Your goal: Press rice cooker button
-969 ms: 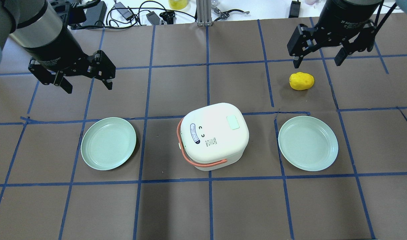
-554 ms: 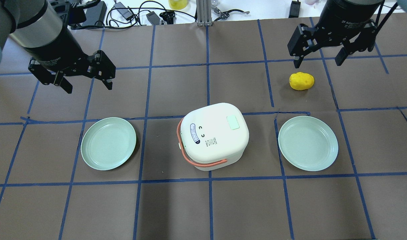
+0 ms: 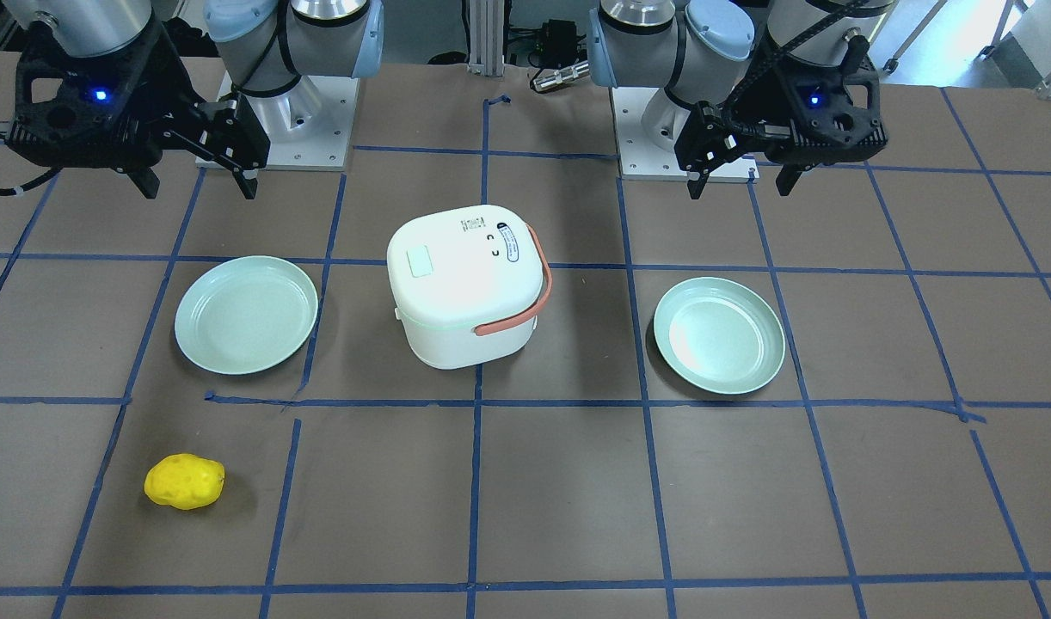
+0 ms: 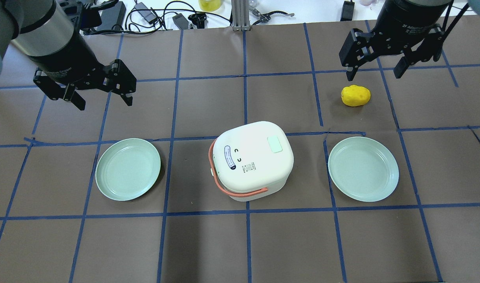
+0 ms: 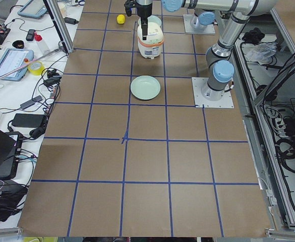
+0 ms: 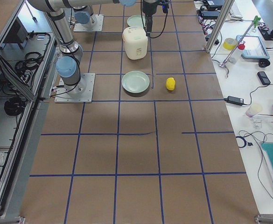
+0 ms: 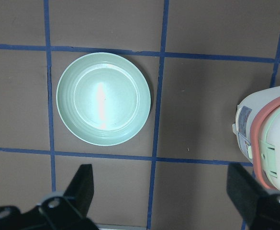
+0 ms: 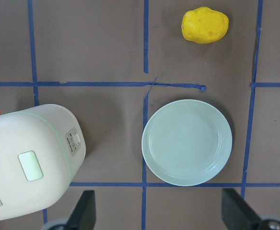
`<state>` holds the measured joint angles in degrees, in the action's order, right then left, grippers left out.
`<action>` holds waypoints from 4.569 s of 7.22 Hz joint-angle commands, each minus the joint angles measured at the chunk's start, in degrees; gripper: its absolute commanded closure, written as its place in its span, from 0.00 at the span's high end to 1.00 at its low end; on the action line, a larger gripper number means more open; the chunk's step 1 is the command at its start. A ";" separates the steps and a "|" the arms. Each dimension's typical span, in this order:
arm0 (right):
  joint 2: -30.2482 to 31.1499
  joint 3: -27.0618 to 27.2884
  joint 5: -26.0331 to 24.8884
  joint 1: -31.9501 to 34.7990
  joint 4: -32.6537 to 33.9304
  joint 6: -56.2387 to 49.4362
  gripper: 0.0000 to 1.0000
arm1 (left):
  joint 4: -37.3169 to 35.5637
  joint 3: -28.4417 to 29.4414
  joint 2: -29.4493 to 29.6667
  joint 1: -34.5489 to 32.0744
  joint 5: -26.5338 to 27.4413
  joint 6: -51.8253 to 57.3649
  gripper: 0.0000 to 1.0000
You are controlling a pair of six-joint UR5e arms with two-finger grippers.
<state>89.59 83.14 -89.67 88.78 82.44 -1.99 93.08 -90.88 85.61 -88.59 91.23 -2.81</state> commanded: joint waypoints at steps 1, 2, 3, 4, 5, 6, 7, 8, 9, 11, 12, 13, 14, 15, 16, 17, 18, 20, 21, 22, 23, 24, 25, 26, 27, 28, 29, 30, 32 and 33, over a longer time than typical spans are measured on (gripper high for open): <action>0.06 -0.08 0.72 0.95 0.01 0.23 0.54 | 0.00 0.00 0.00 0.00 0.00 0.00 1.00; -0.11 0.00 1.07 2.61 0.01 0.49 0.40 | 0.00 0.00 0.00 0.00 0.00 0.00 1.00; -0.55 0.09 1.08 5.24 0.09 0.67 0.26 | 0.00 0.00 0.00 0.00 0.00 0.00 1.00; -1.60 1.22 1.17 7.35 0.53 0.84 0.16 | 0.00 0.00 0.00 0.00 0.00 0.00 1.00; -2.04 3.06 2.47 8.85 1.14 2.59 0.11 | 0.00 0.00 0.00 0.00 0.00 0.00 1.00; -2.05 4.91 3.96 9.91 2.80 4.26 0.07 | 0.00 0.00 0.00 0.00 0.00 0.00 1.00; -2.22 6.23 4.33 11.23 5.95 5.49 0.02 | 0.00 0.00 0.00 0.00 0.00 0.00 1.00; -2.31 7.46 4.42 12.54 6.42 5.59 0.00 | 0.00 0.00 0.00 0.00 0.00 0.00 1.00; -3.44 8.26 4.42 13.69 9.03 5.59 0.00 | 0.00 0.00 0.00 0.00 0.00 0.00 1.00; -5.47 8.62 4.42 16.15 10.81 5.68 0.00 | 0.00 0.00 0.00 0.00 0.00 0.00 1.00; -5.56 9.75 4.42 16.60 11.25 5.68 0.00 | 0.00 0.00 0.09 0.00 0.00 0.00 1.00; -5.56 11.33 4.42 16.77 12.73 5.59 0.00 | 0.00 0.00 0.00 0.00 0.00 0.00 1.00; -5.57 12.74 5.38 16.78 14.75 5.59 0.00 | 0.00 0.00 0.00 0.00 0.00 0.00 1.00; -5.65 13.01 5.99 16.78 15.12 5.59 0.00 | 0.00 0.00 0.00 0.00 0.00 0.00 1.00; -6.09 13.01 6.00 16.86 15.04 5.50 0.00 | 0.00 0.00 0.00 0.00 0.00 0.00 1.00; -6.18 13.10 6.00 16.86 14.95 5.50 0.00 | 0.00 0.00 0.00 0.00 0.00 0.00 1.00; -6.27 13.54 5.91 16.86 14.95 5.50 0.00 | 0.00 0.00 0.00 0.00 0.00 0.00 1.00; -6.36 16.08 5.91 16.86 16.95 5.50 0.00 | 0.00 0.00 0.00 0.00 0.00 0.00 1.00; -6.36 16.18 6.00 16.86 16.97 5.50 0.00 | 0.00 0.00 0.00 0.00 0.00 0.00 1.00; -6.36 16.18 6.00 16.86 16.97 5.50 0.00 | 0.00 0.00 0.00 0.00 0.00 0.00 1.00; -6.44 16.18 7.48 16.86 17.14 5.42 0.00 | 0.00 0.00 0.09 0.00 0.00 0.00 1.00; -6.62 16.18 7.49 16.86 17.75 5.42 0.00 | 0.00 0.00 0.00 0.00 0.00 0.00 1.00; -7.05 16.18 7.49 16.86 17.85 5.50 0.00 | 0.00 0.00 0.00 0.00 0.00 0.00 1.00; -7.41 16.26 7.58 16.86 18.28 5.50 0.00 | 0.00 0.00 0.00 0.00 0.00 0.00 1.00; -7.67 16.27 7.58 16.86 18.37 5.50 0.01 | 0.00 0.00 0.00 0.00 0.00 0.00 1.00; -7.85 16.27 7.50 16.86 18.46 5.59 0.01 | 0.00 0.00 0.00 0.00 0.00 0.00 1.00; -7.85 16.27 7.49 16.86 18.46 5.59 0.01 | 0.00 0.00 0.00 0.00 0.00 0.00 1.00; -7.85 16.18 7.49 16.86 18.46 5.68 0.01 | 0.00 0.00 0.09 0.00 0.00 0.00 1.00; -6.98 14.95 8.45 16.95 18.11 8.12 0.02 | 0.00 0.00 0.00 0.00 0.00 0.00 1.00; -6.36 14.51 9.51 17.56 18.11 8.49 0.02 | 0.00 0.00 0.00 0.00 0.00 0.00 1.00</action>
<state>82.46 98.19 -81.29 105.85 100.63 5.49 93.07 -90.88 85.62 -88.59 91.23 -2.81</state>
